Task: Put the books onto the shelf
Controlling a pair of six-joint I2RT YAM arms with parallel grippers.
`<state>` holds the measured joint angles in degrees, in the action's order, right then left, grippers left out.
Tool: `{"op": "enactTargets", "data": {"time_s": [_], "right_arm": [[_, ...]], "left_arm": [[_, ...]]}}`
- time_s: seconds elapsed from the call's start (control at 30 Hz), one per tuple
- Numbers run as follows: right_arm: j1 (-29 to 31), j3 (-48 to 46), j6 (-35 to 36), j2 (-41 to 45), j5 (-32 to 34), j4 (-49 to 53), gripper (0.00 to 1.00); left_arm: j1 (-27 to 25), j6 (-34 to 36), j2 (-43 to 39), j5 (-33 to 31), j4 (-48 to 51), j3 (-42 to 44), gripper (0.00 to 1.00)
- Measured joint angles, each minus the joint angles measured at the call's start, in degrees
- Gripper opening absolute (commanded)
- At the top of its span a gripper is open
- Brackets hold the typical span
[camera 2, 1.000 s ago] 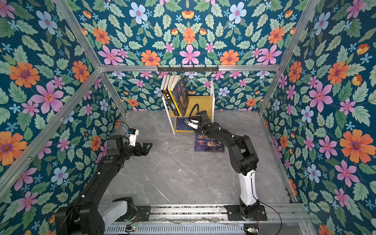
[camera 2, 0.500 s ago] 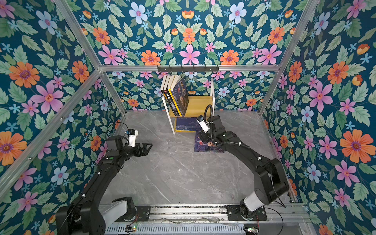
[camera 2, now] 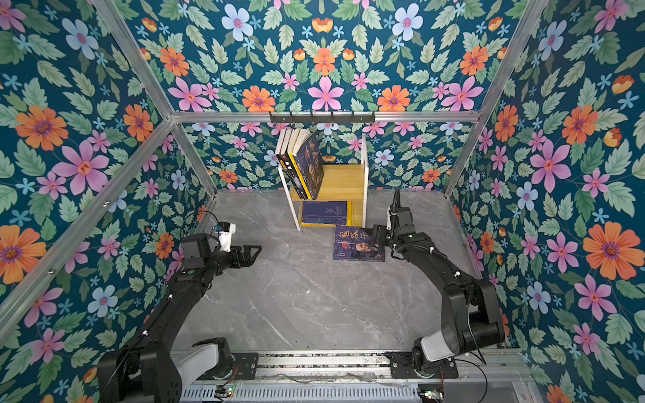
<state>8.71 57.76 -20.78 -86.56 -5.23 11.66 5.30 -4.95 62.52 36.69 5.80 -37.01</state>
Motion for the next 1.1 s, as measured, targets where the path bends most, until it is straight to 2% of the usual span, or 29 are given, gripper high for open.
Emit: {"op": "enactTargets", "data": {"time_s": [0.07,0.1,0.17,0.23,0.27,0.3,0.5,0.73,0.93,1.1], "right_arm": [[-3.28,1.18,-3.52,-2.56,-2.62,-0.90,0.66],[-4.79,2.14,-5.18,-4.09,-4.04,-1.22,0.59],[-6.80,4.94,-7.80,-7.69,-6.67,-1.64,0.41],[-8.13,9.05,-10.01,-12.37,-9.99,-2.54,0.13],[-8.59,10.93,-10.93,-14.47,-11.45,-2.86,0.04],[-9.11,13.18,-12.09,-16.79,-13.11,-3.02,0.00],[-9.92,27.54,-17.66,-30.27,-18.80,-1.90,0.00],[-7.04,39.34,-23.67,-42.36,-20.22,5.64,0.00],[-4.63,41.05,-25.09,-45.22,-20.02,8.68,0.00],[-3.76,36.94,-25.46,-44.15,-21.66,5.81,0.00]], "left_arm": [[0.00,-0.42,-0.24,0.00,0.00,0.02,1.00],[0.09,-0.50,-0.33,0.00,-0.04,0.02,1.00],[0.11,-0.50,-0.33,0.00,-0.02,0.02,1.00],[0.22,-0.52,-0.28,-0.04,-0.02,0.02,1.00],[0.22,-0.63,-0.28,-0.04,-0.04,0.02,1.00],[0.22,-0.68,-0.31,0.00,-0.13,0.09,1.00],[0.22,-0.68,-0.52,-0.42,-0.13,0.13,1.00],[0.22,-0.57,-0.66,-1.05,0.02,-0.20,1.00],[0.22,-0.46,-0.70,-1.29,0.02,-0.20,1.00],[0.20,-0.46,-1.01,-1.46,0.02,-0.17,1.00]]}}
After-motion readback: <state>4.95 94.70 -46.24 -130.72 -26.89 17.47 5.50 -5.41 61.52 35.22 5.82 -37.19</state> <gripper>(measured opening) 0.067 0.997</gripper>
